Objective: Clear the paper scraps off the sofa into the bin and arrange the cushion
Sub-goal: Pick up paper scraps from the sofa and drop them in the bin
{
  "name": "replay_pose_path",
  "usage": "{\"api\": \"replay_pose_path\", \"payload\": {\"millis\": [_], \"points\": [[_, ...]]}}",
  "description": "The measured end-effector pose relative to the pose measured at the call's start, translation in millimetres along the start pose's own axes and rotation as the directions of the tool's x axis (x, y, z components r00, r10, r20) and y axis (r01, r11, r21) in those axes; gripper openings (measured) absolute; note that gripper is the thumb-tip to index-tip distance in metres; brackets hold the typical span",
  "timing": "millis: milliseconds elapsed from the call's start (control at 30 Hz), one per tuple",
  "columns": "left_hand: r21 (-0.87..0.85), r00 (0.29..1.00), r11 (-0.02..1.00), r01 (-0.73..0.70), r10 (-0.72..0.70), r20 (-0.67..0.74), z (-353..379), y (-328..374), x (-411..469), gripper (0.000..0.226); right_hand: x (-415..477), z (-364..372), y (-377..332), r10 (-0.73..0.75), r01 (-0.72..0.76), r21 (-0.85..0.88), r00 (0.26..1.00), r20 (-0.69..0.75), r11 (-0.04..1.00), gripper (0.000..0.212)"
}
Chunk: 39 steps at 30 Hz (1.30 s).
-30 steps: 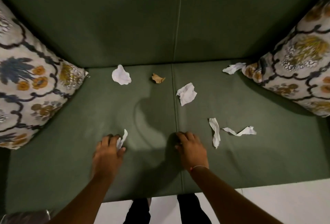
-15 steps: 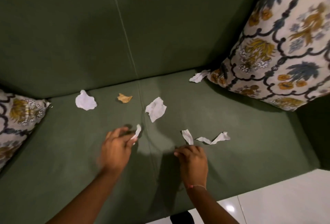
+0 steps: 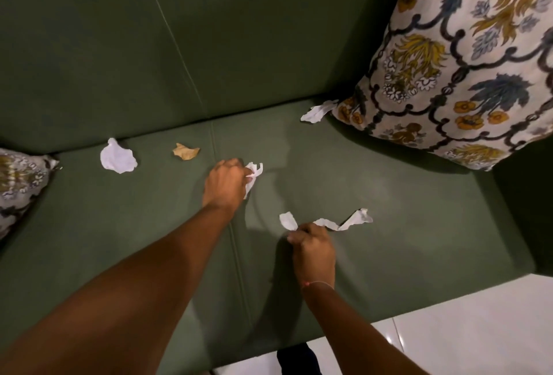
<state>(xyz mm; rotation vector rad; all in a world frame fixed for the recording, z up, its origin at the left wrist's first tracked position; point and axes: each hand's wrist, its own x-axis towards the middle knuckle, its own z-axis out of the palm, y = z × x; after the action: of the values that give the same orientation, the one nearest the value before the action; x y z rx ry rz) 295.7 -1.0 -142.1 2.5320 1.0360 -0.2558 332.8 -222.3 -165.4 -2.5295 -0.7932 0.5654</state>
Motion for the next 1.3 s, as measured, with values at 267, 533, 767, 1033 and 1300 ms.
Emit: {"api": "replay_pose_path", "payload": {"millis": [267,533,767,1033,1300], "points": [[-0.382,0.966,0.9,0.211,-0.251,-0.056,-4.9,-30.7,-90.2,0.017,-7.0,-14.7,-34.6,0.237,-0.233,0.293,0.971,0.024,0.927,0.011],[-0.59,0.82,0.684,0.429,-0.569,-0.065,-4.7,-153.7,-228.8,0.035,-73.4,39.5,-145.8,0.22,-0.283,0.368,0.954,0.205,0.886,0.011],[-0.695,0.468,0.337,0.635,-0.884,-0.001,8.1,-291.6,-402.4,0.014,-188.5,159.2,-273.4,0.022,-0.13,0.197,0.88,0.475,0.972,0.014],[-0.69,-0.031,-0.225,0.688,-0.959,0.282,55.7,-420.7,-546.2,0.034,-336.4,306.1,-361.7,-0.104,-0.007,0.136,0.6,0.793,0.991,0.006],[-0.621,-0.042,-0.273,0.735,-0.932,0.361,111.1,-483.2,-581.6,0.035,-383.2,409.6,-373.7,-0.006,0.082,-0.058,0.631,0.776,0.995,0.036]]}}
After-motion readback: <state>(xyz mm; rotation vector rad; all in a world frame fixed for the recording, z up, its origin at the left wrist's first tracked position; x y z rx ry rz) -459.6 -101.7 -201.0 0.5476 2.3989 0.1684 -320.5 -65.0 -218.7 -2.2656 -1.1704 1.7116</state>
